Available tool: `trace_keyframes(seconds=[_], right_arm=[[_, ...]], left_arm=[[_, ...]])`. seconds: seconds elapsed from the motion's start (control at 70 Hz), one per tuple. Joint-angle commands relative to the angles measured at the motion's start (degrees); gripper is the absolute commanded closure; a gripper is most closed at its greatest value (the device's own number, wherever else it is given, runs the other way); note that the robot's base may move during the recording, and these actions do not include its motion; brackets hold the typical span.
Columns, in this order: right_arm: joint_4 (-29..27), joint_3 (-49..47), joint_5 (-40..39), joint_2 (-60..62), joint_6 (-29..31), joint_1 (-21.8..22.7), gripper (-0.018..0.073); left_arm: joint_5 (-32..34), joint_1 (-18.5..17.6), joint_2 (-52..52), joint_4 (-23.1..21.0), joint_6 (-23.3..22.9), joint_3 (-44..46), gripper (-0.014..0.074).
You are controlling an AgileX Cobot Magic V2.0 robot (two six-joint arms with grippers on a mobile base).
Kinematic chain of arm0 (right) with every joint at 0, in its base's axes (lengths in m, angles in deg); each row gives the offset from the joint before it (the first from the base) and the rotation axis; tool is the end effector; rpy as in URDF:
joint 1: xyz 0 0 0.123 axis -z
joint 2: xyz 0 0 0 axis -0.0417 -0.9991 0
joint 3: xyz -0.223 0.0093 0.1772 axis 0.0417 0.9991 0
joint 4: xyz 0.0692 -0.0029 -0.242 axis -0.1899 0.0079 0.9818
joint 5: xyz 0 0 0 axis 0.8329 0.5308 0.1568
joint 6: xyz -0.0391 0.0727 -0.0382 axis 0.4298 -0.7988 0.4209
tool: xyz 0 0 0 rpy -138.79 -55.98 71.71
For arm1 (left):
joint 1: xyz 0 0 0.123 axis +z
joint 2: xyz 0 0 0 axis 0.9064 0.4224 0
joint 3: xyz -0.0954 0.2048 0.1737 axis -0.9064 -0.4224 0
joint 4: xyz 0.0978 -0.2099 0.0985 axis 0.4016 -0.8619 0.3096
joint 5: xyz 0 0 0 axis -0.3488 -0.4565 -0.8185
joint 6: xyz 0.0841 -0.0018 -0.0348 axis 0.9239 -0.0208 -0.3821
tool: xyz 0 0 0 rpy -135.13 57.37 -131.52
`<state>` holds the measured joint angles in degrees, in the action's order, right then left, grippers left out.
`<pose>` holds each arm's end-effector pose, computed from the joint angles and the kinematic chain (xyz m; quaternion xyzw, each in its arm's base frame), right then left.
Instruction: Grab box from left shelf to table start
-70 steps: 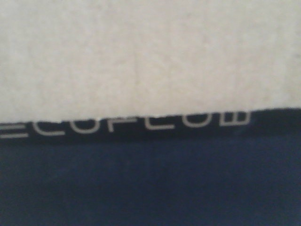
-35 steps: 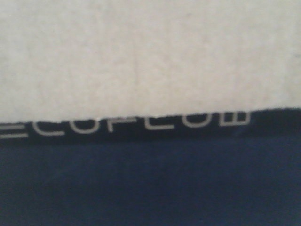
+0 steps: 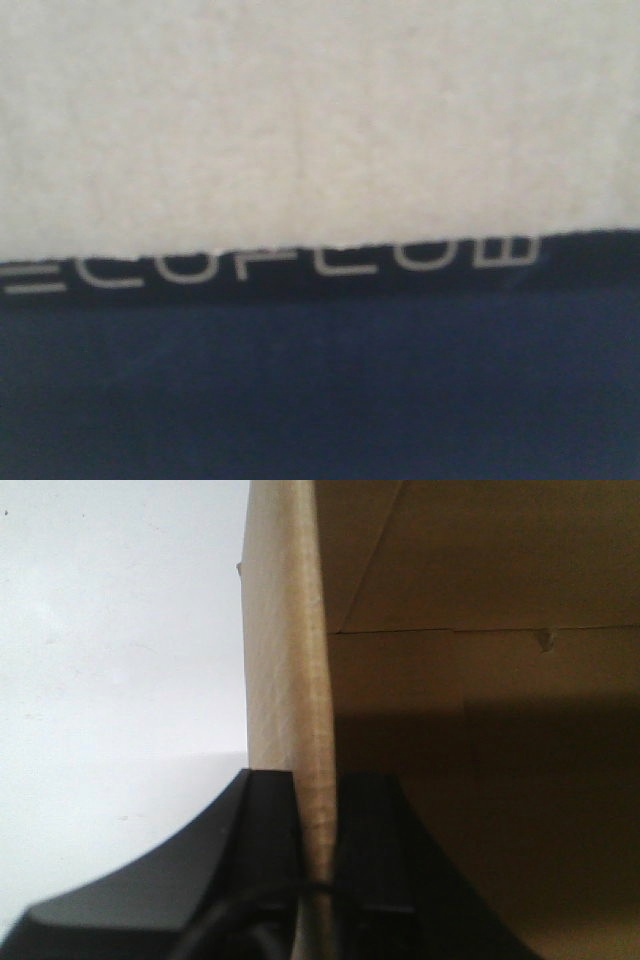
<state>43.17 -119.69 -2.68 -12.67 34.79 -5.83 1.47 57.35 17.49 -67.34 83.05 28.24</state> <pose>0.0993 0.0242 0.4247 -0.0398 0.9014 0.1174 0.4148 0.1082 -0.0266 0.4339 0.0396 0.9176 -0.1067 0.3808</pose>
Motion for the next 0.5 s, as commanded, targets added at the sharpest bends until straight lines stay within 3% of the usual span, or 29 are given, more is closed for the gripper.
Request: trace_keyframes(seconds=[0.0,0.485], right_arm=[[-2.69,-2.04,-5.71,0.19,0.49,0.13,0.0501],[-7.66,-2.88,-8.13,-5.03,0.49,0.13,0.0501]], left_arm=[[6.23,-0.58,-0.24,-3.9,0.63,1.74,0.07],[12.63,-0.58,3.26,-3.99,0.63,1.74,0.07]])
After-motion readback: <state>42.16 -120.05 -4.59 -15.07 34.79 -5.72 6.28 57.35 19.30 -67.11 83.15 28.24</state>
